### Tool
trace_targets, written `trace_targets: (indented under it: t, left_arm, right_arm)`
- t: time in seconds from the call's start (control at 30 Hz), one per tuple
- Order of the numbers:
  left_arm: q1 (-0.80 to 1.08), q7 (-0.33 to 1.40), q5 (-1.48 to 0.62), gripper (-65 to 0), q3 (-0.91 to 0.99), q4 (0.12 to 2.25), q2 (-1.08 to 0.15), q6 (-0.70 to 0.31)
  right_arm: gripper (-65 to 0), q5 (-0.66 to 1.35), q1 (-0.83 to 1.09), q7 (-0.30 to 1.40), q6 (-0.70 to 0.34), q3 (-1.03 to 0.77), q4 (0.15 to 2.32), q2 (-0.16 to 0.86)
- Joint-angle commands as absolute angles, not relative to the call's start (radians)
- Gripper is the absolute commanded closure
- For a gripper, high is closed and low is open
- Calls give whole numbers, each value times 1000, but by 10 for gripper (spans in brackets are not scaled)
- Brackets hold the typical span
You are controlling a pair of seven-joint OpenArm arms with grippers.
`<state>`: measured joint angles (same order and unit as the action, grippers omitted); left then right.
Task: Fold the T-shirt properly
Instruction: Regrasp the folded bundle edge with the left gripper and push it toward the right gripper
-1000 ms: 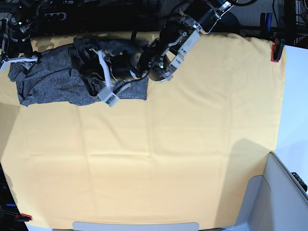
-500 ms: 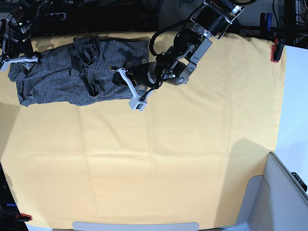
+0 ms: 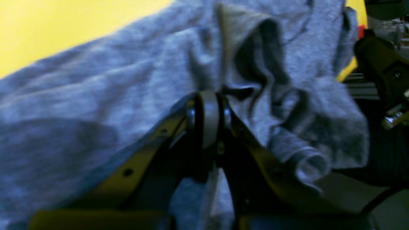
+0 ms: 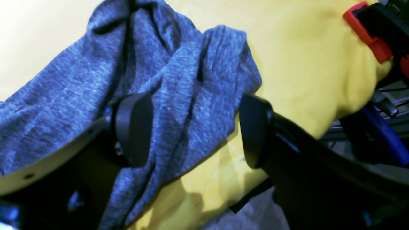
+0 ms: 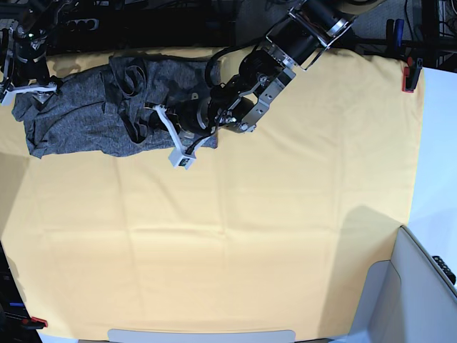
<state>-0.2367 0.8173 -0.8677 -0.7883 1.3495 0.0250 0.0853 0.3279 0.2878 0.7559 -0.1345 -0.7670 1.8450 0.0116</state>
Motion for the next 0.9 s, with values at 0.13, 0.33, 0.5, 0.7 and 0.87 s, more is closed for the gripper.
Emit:
trace_targets:
  t: [0.13, 0.33, 0.5, 0.7, 0.87]
  left_arm:
    - [-252, 731, -874, -2, -842, 1353, 79, 76]
    - [-252, 567, -875, -2, -895, 1247, 133, 70]
    - [-246, 460, -881, -3, -895, 1216, 139, 67]
    - [-246, 455, -881, -3, -889, 1365, 71, 67]
    - [-245, 456, -881, -4, -894, 1567, -44, 68]
  right_arm:
    - [-420, 332, 285, 730, -137, -769, 1860, 24]
    - [-420, 332, 285, 730, -137, -769, 1860, 24]
    - [-420, 332, 285, 730, -137, -769, 1859, 24]
    - [-420, 332, 259, 728, -137, -777, 1860, 48]
    - [-424, 337, 231, 730, -159, -776, 1863, 119]
